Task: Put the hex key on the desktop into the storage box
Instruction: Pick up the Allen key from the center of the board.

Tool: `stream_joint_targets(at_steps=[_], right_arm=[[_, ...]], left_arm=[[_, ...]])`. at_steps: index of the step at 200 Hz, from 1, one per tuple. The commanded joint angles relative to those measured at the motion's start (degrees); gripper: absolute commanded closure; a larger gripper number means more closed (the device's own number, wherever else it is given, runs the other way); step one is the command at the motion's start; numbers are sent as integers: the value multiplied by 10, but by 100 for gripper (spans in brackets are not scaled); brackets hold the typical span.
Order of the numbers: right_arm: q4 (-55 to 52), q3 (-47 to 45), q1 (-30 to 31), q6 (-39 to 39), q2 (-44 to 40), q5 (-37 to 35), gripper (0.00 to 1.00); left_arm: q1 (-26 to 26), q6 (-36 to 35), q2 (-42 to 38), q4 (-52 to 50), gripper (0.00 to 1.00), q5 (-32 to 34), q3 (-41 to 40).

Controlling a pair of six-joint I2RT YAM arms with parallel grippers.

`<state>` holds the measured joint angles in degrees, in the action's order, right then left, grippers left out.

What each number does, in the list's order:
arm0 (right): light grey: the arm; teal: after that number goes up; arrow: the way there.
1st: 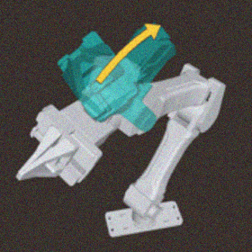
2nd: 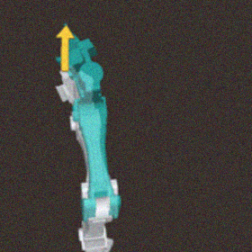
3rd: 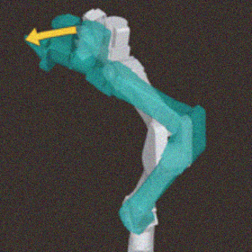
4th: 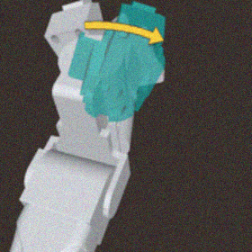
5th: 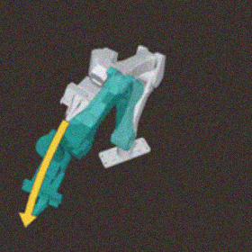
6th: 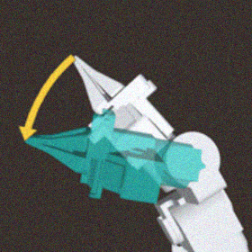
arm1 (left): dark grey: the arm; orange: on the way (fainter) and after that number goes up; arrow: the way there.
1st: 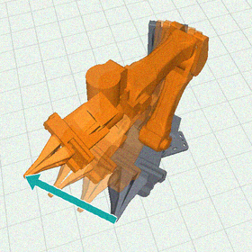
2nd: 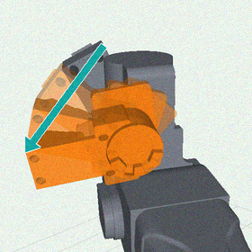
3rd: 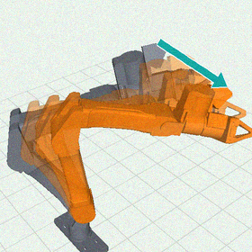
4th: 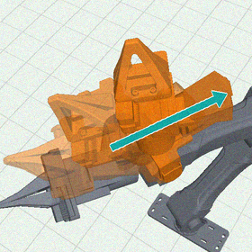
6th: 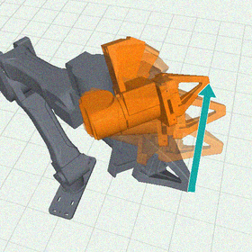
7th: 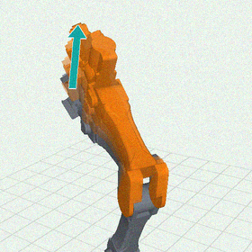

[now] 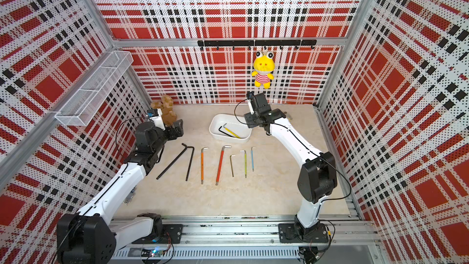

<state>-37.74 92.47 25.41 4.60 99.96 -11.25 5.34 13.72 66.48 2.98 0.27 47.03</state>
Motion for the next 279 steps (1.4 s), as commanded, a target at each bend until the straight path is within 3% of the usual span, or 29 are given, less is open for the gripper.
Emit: stream_joint_targets(at_steps=[1, 24, 61, 202, 279], right_arm=[[-75, -75, -2, 95, 3, 15, 30], [-84, -119, -2, 126, 16, 44, 31], [-100, -111, 3, 147, 72, 95, 38], [-79, -107, 51, 183, 152, 98, 48], [-79, -134, 65, 183, 155, 98, 48]], left_arm=[[1, 3, 1, 10, 3, -9, -5], [1, 5, 2, 11, 3, -12, -5], [2, 4, -2, 9, 3, -9, -6], [6, -1, -9, 7, 3, 7, -11], [8, -2, -11, 6, 3, 11, -11]])
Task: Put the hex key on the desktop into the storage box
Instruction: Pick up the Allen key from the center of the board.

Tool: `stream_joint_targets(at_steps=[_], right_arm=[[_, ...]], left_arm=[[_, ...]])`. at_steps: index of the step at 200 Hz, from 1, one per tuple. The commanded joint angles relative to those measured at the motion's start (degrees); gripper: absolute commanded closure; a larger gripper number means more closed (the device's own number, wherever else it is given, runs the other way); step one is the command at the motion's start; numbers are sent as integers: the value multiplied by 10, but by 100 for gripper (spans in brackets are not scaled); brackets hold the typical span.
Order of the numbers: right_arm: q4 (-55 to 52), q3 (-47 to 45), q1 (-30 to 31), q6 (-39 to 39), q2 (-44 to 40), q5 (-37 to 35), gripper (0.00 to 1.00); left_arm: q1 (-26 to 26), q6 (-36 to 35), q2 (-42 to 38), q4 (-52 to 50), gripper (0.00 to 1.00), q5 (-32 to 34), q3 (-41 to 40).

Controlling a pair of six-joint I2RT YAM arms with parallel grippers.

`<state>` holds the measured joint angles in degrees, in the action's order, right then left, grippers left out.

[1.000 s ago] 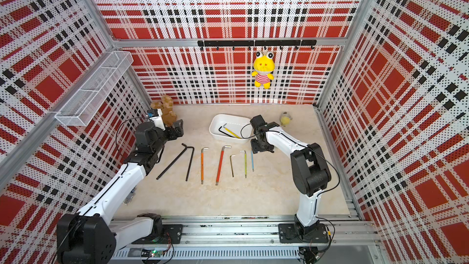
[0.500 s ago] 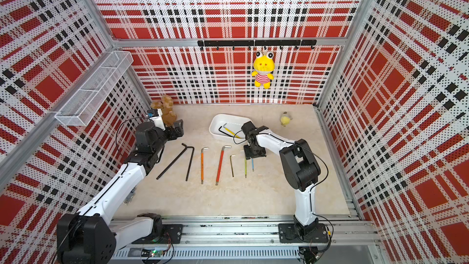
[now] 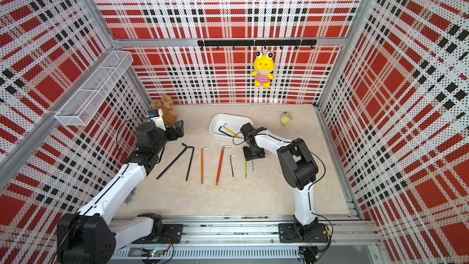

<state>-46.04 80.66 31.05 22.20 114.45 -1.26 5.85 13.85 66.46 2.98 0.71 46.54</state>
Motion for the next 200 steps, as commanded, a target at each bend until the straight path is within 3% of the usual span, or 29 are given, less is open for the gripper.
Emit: stream_joint_targets(at_steps=[1, 9, 11, 13, 41, 121, 164, 200], right_arm=[[4, -18, 9, 7, 10, -2, 48], [4, -20, 10, 7, 10, -3, 48], [10, -21, 10, 12, 10, -7, 66], [10, -22, 11, 13, 11, -8, 71], [13, -37, 11, 16, 9, -9, 100], [10, -62, 9, -16, -44, -59, 100], [49, -113, -58, -11, -124, -73, 100], [40, -48, -90, -72, -140, -102, 100]], left_arm=[[4, -3, -11, 6, 3, 7, -6], [4, -4, -12, 5, 3, 7, -6], [4, -3, -12, 5, 3, 7, -6], [3, -3, -12, 5, 3, 7, -6], [5, -4, -14, 5, 3, 9, -7], [7, -4, -17, 4, 3, 12, -7], [7, -4, -18, 4, 3, 12, -8], [8, -5, -20, 4, 3, 12, -7]])
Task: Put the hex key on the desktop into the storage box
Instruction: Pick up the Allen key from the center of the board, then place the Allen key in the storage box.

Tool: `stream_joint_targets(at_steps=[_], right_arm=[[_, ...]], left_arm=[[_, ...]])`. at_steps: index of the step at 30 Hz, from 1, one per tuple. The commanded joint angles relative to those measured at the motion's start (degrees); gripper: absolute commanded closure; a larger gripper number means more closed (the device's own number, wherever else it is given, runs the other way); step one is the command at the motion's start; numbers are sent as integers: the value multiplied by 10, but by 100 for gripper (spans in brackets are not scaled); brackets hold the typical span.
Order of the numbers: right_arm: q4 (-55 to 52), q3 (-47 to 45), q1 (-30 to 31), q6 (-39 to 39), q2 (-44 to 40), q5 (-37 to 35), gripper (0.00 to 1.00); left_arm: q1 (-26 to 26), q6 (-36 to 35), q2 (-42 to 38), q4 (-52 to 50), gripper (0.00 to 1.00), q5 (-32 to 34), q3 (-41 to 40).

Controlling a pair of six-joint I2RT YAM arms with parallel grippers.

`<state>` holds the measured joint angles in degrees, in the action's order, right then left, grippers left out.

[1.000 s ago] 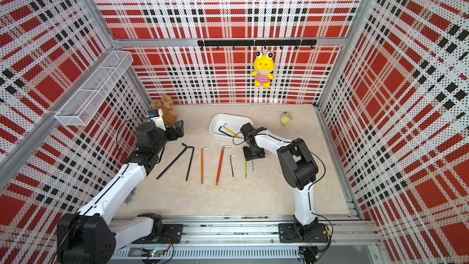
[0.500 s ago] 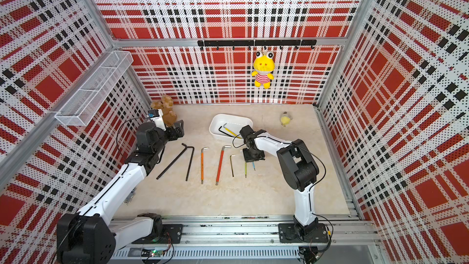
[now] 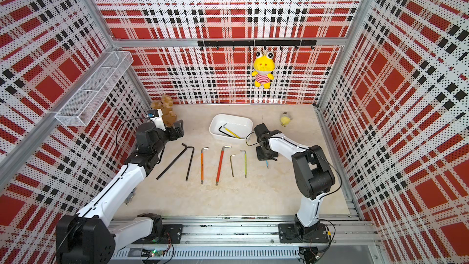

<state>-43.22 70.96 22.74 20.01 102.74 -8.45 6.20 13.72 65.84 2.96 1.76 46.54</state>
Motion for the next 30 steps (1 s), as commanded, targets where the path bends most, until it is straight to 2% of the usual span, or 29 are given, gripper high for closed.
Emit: stream_joint_targets(at_steps=[1, 4, 5, 7, 9, 13, 16, 24, 30], right_arm=[[12, 53, -7, -53, -22, -30, 100], [12, 119, -2, -57, -11, -30, 100], [37, 140, 4, -161, -8, 5, 100], [67, 170, 20, -243, 0, 26, 100], [95, 197, 30, -302, 13, 32, 100], [76, 297, 33, -381, 77, 120, 100], [57, 359, 40, -417, 128, 164, 100], [-23, 528, 60, -451, 279, 156, 100], [-43, 567, 73, -450, 327, 156, 100]], left_arm=[[4, -4, -14, 5, 3, 2, -7], [4, -4, -14, 5, 2, 2, -7], [3, -4, -13, 5, 2, 0, -6], [3, -4, -12, 5, 3, -1, -7], [4, -4, -12, 6, 3, -1, -7], [2, -4, -14, 5, 3, -1, -7], [1, -4, -17, 5, 2, 0, -7], [-1, -4, -17, 5, 3, 0, -7], [-2, -4, -13, 5, 3, -3, -6]])
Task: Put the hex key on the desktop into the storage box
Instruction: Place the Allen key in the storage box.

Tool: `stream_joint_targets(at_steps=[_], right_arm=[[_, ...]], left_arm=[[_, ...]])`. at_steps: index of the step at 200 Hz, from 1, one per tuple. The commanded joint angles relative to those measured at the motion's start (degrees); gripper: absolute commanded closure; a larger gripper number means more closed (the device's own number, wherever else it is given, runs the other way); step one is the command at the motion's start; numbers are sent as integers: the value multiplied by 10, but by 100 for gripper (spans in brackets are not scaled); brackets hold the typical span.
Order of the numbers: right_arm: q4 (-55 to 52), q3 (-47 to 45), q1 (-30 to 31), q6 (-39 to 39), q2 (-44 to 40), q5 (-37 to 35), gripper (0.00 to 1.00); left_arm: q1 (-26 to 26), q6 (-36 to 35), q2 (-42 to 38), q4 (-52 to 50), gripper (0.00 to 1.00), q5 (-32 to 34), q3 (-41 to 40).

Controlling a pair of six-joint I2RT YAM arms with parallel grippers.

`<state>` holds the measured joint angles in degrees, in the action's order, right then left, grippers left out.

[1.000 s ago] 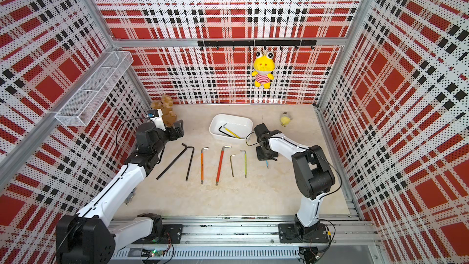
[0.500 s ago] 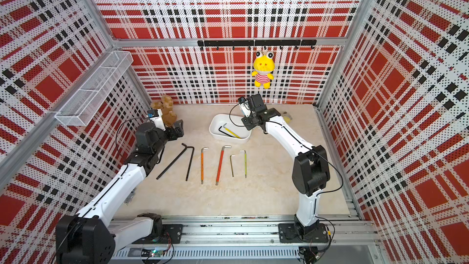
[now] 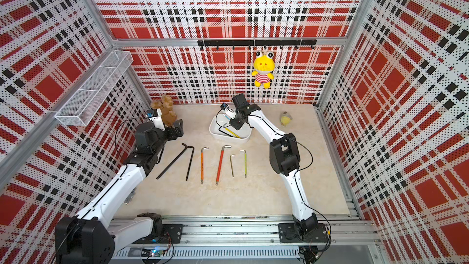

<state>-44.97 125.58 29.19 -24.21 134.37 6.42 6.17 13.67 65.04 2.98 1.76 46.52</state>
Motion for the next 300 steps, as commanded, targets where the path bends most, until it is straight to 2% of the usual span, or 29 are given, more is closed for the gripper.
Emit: stream_joint_targets(at_steps=[1, 74, 92, 120, 132, 177, 207, 221, 243, 283, 300], right_arm=[[-26, 20, 10, -8, 15, 7, 100], [-39, 44, 20, 17, 60, -17, 100], [-36, 44, 20, 21, 62, -22, 92], [-24, 44, 20, 31, 60, -37, 72], [-17, 43, 20, 34, 56, -41, 66], [13, 31, 20, 57, 32, -65, 63], [63, -43, 21, 109, -52, -78, 58], [79, -90, 21, 141, -105, -88, 53], [72, -167, 21, 196, -186, -115, 48], [59, -345, 21, 301, -321, -157, 44], [52, -411, 21, 337, -352, -176, 44]], left_arm=[[-2, -4, -5, 4, 2, -3, -6], [-2, -4, -6, 4, 3, -4, -6], [-1, -4, -7, 4, 3, -3, -6], [1, -4, -8, 4, 2, -1, -7], [1, -4, -9, 3, 2, 0, -7], [5, -5, -8, 3, 3, 3, -9], [5, -6, -9, 2, 3, 5, -9], [6, -6, -10, 2, 3, 7, -9], [7, -7, -10, 2, 3, 8, -9], [8, -5, -3, 3, 3, 5, -8], [8, -2, 2, 3, 2, 0, -6]])
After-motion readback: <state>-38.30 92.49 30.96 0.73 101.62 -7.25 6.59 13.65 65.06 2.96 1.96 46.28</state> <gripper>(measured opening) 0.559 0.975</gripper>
